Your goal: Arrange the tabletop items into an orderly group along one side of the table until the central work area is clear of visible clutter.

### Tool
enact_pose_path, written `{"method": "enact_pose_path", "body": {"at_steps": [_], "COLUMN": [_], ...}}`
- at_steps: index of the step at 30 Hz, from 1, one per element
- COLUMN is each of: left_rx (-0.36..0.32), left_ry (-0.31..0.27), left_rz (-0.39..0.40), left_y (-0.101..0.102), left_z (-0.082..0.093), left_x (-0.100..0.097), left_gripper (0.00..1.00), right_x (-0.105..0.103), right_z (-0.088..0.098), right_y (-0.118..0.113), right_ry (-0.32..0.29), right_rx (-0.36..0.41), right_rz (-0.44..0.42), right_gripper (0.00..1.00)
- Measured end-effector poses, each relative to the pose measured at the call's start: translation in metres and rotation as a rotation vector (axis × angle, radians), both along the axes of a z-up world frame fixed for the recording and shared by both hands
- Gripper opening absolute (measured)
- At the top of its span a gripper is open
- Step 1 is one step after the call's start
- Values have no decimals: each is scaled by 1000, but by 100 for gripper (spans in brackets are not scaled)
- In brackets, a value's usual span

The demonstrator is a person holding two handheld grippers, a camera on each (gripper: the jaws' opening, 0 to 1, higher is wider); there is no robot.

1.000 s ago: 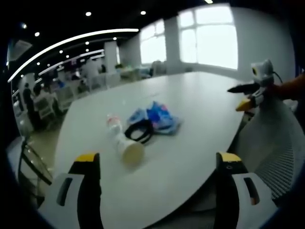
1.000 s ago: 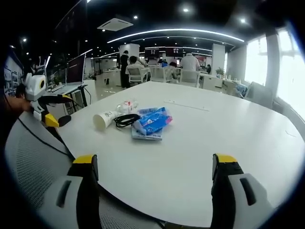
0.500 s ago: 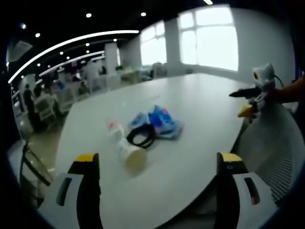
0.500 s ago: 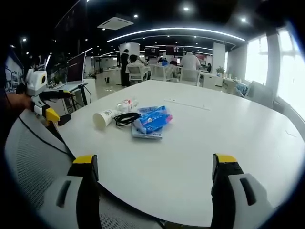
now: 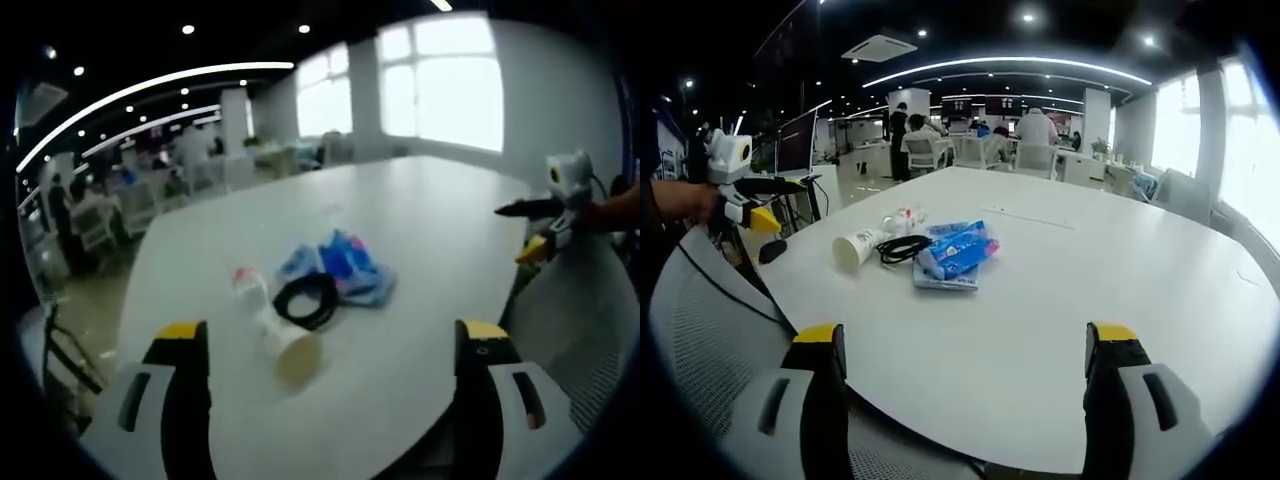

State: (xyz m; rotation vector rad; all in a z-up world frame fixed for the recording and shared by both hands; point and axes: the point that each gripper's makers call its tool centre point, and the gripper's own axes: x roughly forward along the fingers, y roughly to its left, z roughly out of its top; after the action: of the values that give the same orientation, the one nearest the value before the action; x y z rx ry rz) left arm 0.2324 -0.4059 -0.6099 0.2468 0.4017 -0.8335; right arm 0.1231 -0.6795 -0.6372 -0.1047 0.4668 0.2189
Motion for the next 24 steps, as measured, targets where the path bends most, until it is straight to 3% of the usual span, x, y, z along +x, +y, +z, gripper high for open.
{"method": "enact_pose_path", "body": {"at_steps": [16,24], "left_rx": [-9,16], "left_ry": [7,14], "left_rz": [46,32], "left_y": [-6,-13], "left_z": [-1,-14], "left_x": [36,44], "left_gripper": [98,95], "right_x": [0,0], "right_z": [0,0], "right_y": [0,-1], "right_ry": [4,2], "right_rx": [-2,-3], "right_rz": [0,-3], "right_gripper": [99,99]}}
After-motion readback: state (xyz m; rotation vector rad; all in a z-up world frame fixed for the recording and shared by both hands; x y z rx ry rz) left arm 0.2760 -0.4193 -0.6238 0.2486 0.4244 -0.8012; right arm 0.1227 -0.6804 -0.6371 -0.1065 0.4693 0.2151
